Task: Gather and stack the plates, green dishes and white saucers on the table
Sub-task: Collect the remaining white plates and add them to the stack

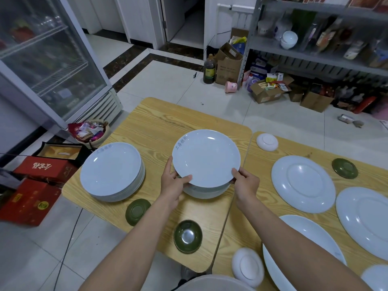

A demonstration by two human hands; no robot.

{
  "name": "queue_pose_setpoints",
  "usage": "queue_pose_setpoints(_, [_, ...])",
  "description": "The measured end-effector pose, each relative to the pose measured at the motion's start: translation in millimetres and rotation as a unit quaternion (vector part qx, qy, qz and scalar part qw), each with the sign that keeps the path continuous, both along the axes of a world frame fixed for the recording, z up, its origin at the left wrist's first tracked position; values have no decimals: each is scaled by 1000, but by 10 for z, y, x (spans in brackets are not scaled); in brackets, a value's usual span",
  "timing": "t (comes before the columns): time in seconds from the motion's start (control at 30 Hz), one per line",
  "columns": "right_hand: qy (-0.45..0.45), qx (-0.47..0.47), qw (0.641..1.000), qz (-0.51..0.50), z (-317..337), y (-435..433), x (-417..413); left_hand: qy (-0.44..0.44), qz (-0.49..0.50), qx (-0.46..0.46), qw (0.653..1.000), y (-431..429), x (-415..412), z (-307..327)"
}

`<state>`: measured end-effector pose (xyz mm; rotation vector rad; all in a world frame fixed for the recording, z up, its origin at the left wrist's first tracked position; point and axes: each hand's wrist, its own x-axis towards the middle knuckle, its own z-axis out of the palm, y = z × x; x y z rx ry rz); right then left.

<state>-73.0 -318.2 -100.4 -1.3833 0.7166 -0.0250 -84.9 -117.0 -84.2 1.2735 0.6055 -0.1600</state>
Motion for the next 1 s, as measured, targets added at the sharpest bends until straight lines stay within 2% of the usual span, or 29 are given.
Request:
queue_pose_setpoints(0.27, [25,-7,1000,16,-97,-27,25,17,-22,132,991,-37,-41,-101])
queue_pose_setpoints(0.5, [52,-36,998,16,-116,-25,72,18,-39,185,982,-19,-9,-135])
queue_pose_setpoints(0.7, [80,-99,992,-7,-81,-13,58,15,-63,229,971,-13,-10,-129])
queue_pose_setpoints(0.9, [103,-96,990,-7,-39,-57,40,11,-105,258,961,-1,-36,-99])
queue_pose_setpoints(1.0, [95,-99,990,12,-20,-86,-1,16,-115,311,943,17,-30,-84])
